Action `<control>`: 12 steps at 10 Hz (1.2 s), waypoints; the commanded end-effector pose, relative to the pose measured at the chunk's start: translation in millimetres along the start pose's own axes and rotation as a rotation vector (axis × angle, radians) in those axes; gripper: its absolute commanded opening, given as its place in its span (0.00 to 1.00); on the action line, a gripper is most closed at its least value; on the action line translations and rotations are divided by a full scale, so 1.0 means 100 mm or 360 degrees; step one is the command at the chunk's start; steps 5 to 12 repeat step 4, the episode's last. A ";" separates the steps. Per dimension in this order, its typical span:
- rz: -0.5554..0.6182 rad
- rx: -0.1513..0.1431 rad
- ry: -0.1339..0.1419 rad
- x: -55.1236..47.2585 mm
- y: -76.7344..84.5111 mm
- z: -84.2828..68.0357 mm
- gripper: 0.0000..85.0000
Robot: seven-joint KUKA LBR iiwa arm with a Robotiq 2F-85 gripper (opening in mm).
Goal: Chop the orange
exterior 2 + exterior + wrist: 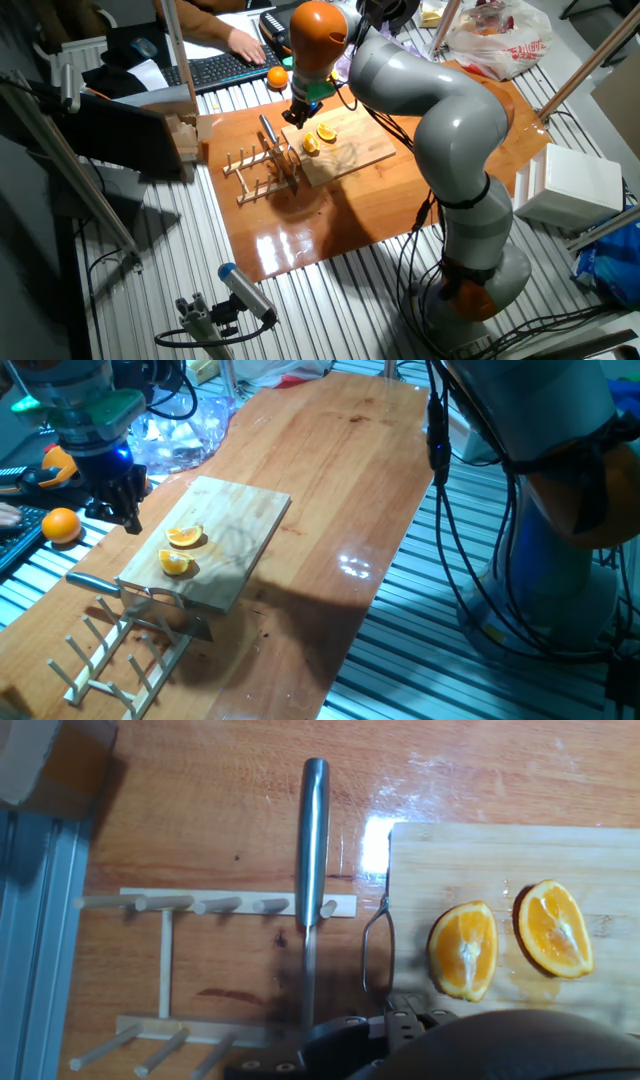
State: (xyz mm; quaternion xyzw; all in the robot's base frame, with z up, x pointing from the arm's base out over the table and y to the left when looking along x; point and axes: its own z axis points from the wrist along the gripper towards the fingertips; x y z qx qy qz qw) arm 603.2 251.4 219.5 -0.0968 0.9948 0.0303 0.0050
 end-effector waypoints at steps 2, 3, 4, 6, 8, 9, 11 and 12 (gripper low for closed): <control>0.0005 0.0005 0.0012 0.00 0.00 0.00 0.00; 0.0015 0.0012 0.0016 0.00 0.00 0.00 0.00; 0.0020 0.0016 0.0022 0.00 0.00 0.00 0.00; 0.0020 0.0016 0.0022 0.00 0.00 0.00 0.00; 0.0020 0.0016 0.0022 0.00 0.00 0.00 0.00; 0.0020 0.0016 0.0022 0.00 0.00 0.00 0.00; 0.0020 0.0016 0.0022 0.00 0.00 0.00 0.00; 0.0020 0.0016 0.0022 0.00 0.00 0.00 0.00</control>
